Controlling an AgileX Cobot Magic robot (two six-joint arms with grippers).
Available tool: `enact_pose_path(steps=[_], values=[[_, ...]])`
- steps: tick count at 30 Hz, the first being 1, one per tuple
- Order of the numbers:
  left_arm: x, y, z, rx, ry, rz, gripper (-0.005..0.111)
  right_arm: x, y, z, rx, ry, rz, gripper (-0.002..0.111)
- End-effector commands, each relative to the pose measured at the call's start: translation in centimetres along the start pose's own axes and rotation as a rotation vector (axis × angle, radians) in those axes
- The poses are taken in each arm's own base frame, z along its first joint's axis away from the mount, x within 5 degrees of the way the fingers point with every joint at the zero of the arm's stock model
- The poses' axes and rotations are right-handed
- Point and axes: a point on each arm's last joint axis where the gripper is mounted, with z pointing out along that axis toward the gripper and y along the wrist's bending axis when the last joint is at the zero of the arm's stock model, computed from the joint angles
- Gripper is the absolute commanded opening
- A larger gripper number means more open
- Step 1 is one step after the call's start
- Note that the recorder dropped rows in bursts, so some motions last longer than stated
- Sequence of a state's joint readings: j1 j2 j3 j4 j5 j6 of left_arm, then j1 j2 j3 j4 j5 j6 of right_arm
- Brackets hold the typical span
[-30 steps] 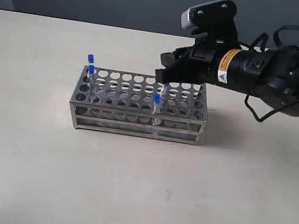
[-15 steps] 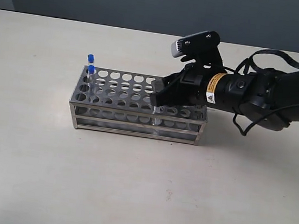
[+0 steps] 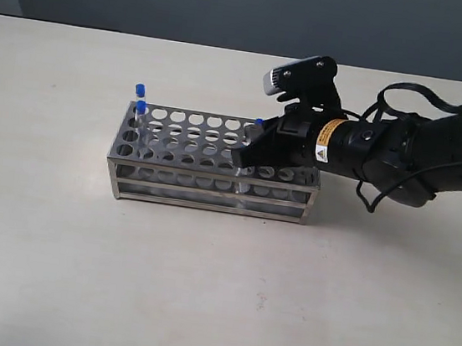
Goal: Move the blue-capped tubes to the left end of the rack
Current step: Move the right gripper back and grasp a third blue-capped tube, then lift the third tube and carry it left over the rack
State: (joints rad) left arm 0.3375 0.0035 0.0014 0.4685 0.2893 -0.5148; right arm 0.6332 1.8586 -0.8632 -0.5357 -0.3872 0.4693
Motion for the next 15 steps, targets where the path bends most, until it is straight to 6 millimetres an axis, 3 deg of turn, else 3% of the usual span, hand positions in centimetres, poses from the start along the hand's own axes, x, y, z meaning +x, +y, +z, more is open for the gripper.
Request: enact_pose_path(steps=[1, 5, 10, 15], values=[[0.0, 0.0, 0.0, -0.001, -0.003, -0.004, 0.001, -0.8, 0.0, -0.5, -0.001, -0.038, -0.007, 0.0], [0.0, 0.0, 0.0, -0.001, -0.003, -0.004, 0.001, -3.0, 0.4, -2.4, -0.009, -0.115, -0.071, 0.0], [0.0, 0.0, 0.0, -0.001, -0.003, -0.004, 0.001, -7.3, 1.1, -4.9, -0.014, -0.267, -0.12, 0.0], [0.0, 0.0, 0.0, -0.001, -0.003, -0.004, 0.001, -10.7, 3.6, -5.1, -0.073, -0.368, -0.167, 0.0]])
